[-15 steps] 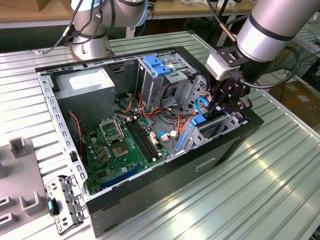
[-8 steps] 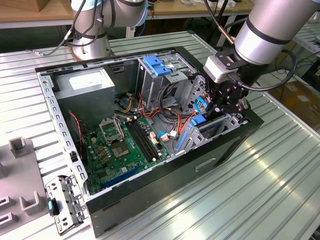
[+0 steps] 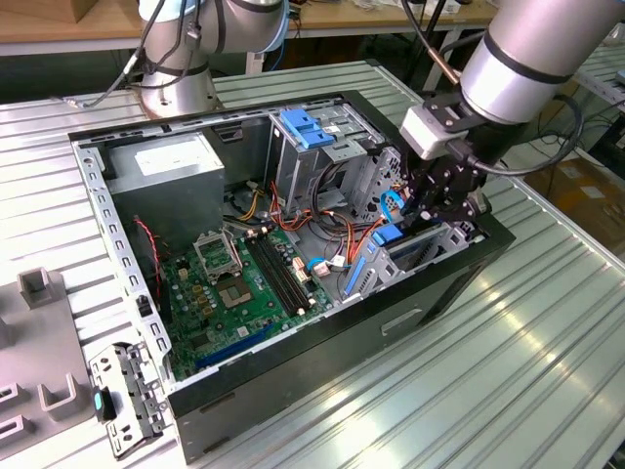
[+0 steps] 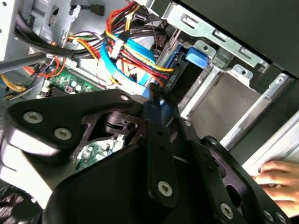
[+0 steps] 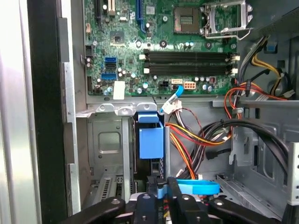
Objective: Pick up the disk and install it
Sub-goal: 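Insert the second disk wire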
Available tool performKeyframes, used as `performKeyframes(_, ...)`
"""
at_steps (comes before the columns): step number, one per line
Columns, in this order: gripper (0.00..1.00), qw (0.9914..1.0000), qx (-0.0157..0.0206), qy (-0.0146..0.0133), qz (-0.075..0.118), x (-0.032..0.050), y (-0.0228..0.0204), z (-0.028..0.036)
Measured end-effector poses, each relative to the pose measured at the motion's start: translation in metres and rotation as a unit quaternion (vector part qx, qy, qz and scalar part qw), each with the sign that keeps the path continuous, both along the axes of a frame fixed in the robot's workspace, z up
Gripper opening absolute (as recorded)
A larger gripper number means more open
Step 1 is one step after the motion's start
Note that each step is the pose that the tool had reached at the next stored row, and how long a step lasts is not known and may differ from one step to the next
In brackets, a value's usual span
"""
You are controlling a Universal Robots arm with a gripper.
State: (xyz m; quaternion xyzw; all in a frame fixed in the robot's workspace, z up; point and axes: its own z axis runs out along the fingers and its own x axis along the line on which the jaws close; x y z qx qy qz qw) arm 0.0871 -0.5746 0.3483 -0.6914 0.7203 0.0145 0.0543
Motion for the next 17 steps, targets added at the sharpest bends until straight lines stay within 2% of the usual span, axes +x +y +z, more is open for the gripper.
performKeyframes(2, 0.24, 1.00000, 0.0000, 0.0000, 0.000, 0.0000, 0.0001, 0.0094)
performKeyframes(5, 0.22, 1.00000, 0.0000, 0.0000, 0.000, 0.0000, 0.0003, 0.0095)
performKeyframes(6, 0.15, 1.00000, 0.0000, 0.0000, 0.000, 0.0000, 0.0003, 0.0095)
performKeyframes(7, 0.15, 1.00000, 0.0000, 0.0000, 0.000, 0.0000, 0.0004, 0.0095)
performKeyframes(8, 0.11, 1.00000, 0.0000, 0.0000, 0.000, 0.0000, 0.0005, 0.0095)
performKeyframes(17, 0.11, 1.00000, 0.0000, 0.0000, 0.000, 0.0000, 0.0019, 0.0097)
